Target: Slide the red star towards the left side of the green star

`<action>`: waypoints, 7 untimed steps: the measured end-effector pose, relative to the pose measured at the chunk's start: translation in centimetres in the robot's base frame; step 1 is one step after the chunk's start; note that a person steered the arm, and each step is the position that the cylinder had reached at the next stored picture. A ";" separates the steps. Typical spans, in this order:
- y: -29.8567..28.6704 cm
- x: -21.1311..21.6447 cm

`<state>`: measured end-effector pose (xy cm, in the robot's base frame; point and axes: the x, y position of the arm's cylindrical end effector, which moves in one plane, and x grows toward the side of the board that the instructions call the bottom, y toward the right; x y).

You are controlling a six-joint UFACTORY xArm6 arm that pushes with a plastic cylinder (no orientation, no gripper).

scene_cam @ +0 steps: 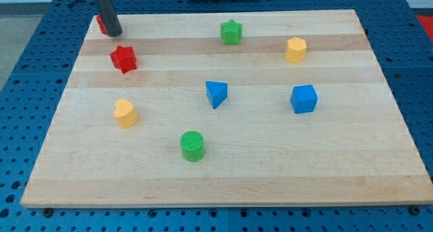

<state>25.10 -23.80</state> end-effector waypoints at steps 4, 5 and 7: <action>15.2 3.2; 16.1 4.9; 16.5 11.6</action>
<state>36.67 -7.29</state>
